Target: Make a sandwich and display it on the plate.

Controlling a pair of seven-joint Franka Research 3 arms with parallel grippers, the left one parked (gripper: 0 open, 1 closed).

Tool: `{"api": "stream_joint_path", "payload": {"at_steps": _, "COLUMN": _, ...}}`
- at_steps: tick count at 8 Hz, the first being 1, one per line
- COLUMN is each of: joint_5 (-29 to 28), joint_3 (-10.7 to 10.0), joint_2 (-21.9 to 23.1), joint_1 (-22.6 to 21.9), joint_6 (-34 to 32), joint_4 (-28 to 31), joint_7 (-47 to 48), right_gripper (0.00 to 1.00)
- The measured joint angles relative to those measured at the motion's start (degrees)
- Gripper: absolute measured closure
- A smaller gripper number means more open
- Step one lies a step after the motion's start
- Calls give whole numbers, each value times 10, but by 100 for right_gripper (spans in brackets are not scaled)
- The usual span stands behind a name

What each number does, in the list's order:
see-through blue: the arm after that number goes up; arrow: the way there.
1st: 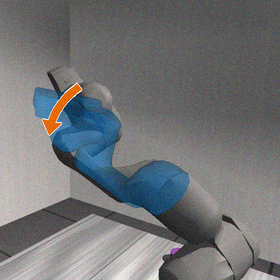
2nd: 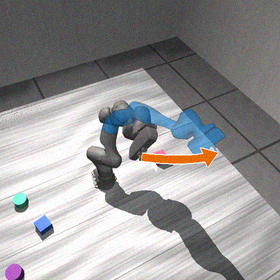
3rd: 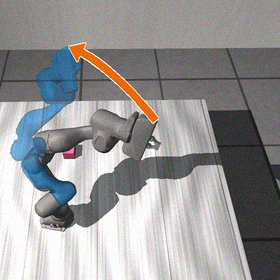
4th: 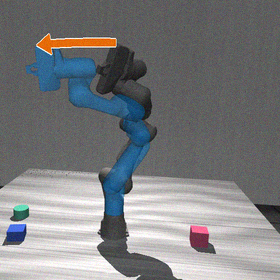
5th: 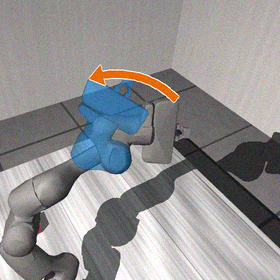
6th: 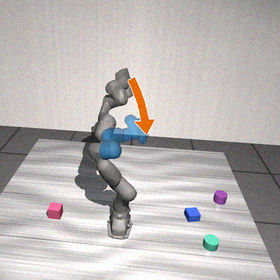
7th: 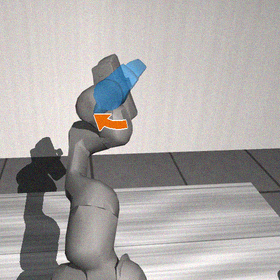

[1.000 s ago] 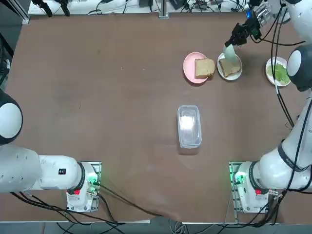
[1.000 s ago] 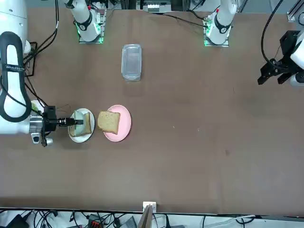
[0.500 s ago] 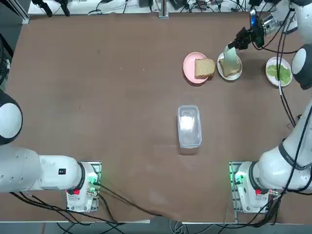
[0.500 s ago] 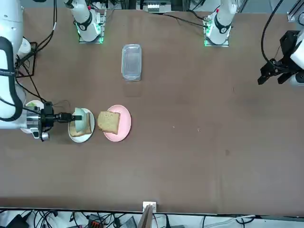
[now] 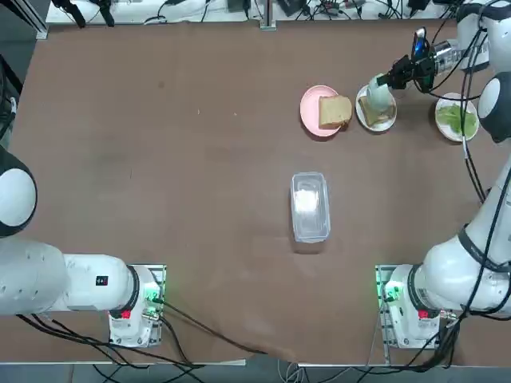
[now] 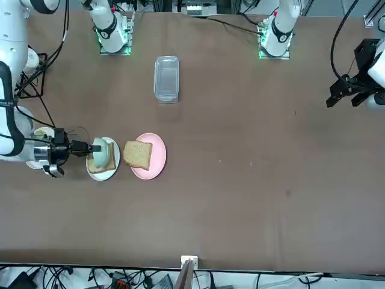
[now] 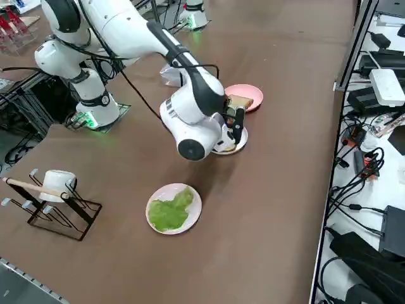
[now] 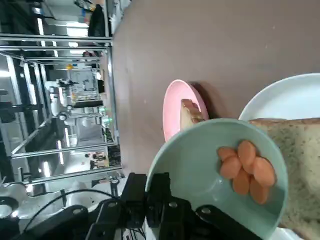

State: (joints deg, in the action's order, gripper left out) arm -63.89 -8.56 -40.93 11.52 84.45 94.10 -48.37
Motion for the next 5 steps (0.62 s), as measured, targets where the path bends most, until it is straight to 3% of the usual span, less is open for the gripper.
{"api": "stream_joint_path", "payload": {"at_steps": 5, "joint_5": -38, "joint_3": 0, "joint_2": -21, "joint_1": 31, "joint_6": -26, "joint_4": 0, "joint_7": -80, "right_gripper": 97}}
